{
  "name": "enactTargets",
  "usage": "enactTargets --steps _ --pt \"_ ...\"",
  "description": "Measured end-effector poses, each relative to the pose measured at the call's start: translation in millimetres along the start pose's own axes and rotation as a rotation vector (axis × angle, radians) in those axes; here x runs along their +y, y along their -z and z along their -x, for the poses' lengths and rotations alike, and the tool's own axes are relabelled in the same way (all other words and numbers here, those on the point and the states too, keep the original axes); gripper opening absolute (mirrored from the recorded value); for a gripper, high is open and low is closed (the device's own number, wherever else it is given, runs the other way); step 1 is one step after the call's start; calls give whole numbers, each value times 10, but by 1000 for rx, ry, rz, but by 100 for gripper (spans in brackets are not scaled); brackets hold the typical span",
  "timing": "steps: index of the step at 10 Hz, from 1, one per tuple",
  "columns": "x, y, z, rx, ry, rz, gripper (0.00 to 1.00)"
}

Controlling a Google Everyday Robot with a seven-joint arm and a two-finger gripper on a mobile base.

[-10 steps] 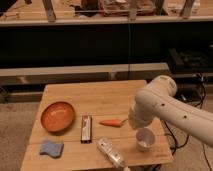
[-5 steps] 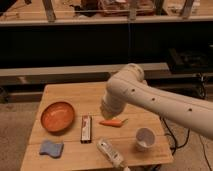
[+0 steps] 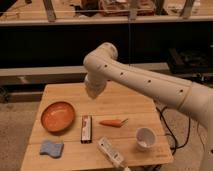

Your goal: Move the arm in a circular motion

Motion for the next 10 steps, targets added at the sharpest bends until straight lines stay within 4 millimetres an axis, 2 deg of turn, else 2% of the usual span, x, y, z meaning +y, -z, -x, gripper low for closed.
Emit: enactTargets --steps 3,5,7,8,10 --pt "163 -164 -385 32 -64 47 0" --pt "589 -209 -733 60 -154 94 0" --pt "990 -182 -981 86 -233 129 0" --pt "1260 -145 -1118 104 -286 152 0" --pt "1713 -52 -1264 131 -374 192 0"
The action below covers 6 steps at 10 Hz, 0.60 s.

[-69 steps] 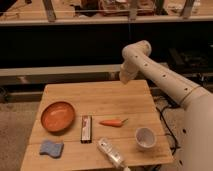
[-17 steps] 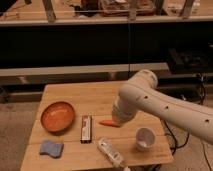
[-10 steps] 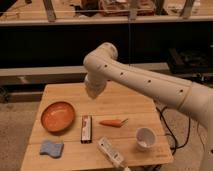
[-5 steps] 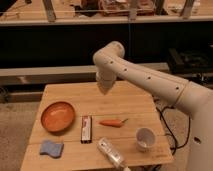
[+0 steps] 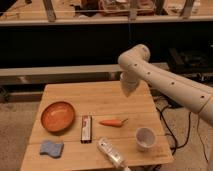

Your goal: Move the arm in a circular motion

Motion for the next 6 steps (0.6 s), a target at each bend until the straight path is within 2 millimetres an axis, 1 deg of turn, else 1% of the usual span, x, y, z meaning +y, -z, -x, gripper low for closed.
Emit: enactTargets --steps 1,2,3,4,5,6 --pt "297 -1 -150 13 -58 27 0" --pt "558 14 -197 15 -102 47 0" --pt "853 56 -182 14 -145 63 0" --pt "1067 99 -139 12 -171 72 0" --pt "1336 164 -12 -1 -196 83 0" --pt "1502 214 130 -23 -205 85 0"
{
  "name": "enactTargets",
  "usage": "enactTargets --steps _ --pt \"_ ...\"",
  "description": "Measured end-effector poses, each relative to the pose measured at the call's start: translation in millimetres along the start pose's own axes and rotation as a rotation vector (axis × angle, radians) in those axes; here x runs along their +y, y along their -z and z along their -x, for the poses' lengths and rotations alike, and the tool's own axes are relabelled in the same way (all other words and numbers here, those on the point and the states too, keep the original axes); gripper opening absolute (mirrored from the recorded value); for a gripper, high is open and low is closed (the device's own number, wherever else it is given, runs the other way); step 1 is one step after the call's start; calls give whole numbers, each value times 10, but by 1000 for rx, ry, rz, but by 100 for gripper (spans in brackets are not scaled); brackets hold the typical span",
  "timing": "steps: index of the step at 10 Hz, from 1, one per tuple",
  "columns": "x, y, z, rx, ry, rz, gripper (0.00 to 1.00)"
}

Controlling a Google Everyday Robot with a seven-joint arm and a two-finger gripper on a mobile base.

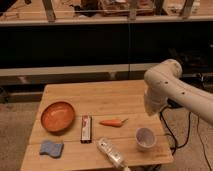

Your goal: Move the arm in a circular motion

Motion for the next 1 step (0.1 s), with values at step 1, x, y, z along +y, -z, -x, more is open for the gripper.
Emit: enactTargets --steps 1 --pt "151 37 124 -34 -1 0 0"
